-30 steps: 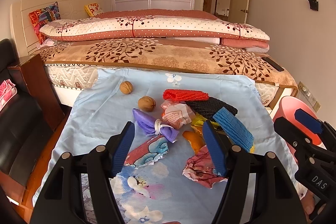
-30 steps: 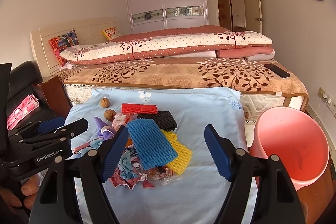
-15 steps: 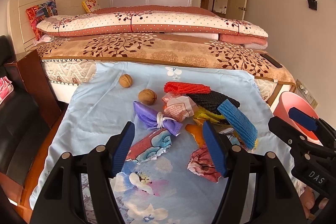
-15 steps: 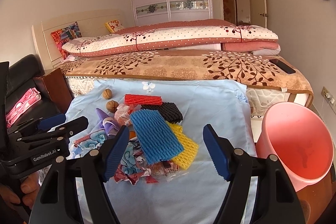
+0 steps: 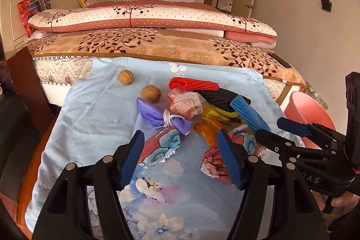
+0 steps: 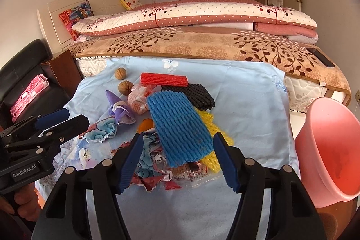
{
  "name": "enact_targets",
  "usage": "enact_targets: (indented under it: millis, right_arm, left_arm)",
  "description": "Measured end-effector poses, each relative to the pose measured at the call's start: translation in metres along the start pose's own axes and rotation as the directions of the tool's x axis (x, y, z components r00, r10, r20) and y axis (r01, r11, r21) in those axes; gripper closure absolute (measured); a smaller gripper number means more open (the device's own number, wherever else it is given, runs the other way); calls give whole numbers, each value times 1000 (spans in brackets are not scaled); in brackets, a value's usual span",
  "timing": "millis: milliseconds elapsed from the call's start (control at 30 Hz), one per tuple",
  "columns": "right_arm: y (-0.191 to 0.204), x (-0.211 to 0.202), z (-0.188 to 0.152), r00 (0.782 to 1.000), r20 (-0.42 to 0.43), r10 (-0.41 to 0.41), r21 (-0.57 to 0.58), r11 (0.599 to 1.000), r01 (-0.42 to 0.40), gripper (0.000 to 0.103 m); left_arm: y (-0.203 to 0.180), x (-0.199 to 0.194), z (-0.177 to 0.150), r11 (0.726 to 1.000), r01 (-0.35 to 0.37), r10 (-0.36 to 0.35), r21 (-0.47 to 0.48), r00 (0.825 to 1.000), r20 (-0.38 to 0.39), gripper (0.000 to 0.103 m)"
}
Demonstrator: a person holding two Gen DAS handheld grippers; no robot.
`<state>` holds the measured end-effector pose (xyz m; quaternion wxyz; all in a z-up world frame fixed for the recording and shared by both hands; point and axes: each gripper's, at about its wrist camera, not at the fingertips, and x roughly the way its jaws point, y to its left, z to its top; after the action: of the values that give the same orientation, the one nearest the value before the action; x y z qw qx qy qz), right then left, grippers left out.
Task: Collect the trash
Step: 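Grasp the pink printed wrapper with the left tool while the right tool grasps the blue foam net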
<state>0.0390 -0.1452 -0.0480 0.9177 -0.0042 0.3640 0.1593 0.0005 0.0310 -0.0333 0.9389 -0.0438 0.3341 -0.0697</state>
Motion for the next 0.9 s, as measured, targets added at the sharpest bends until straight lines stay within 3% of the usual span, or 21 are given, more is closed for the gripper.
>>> enact_targets:
  millis: [233,400,467,667,900]
  right_arm:
    - [-1,16,0,998,-58,13,2,1000,-12,67]
    - [-8,16,0,997,-68,45,30,999,-43,95]
    - [-12,13,1,996,-63,66,50,997,-62,96]
    - [-20,1,5,994,-32,100,81,992,-97,96]
    - [-30,-12,8,995,0,101,105,989,-101,96]
  left_arm:
    - [10,10,-3,1000,-12,12,-11,999,-30,36]
    - [19,22,-7,999,-37,36,-20,997,-68,36]
    - [21,24,-8,999,-35,33,-28,996,-83,36]
    - [4,22,-7,997,79,-78,1,992,-98,36]
    - [-27,27,-6,974,218,-207,64,967,-146,36]
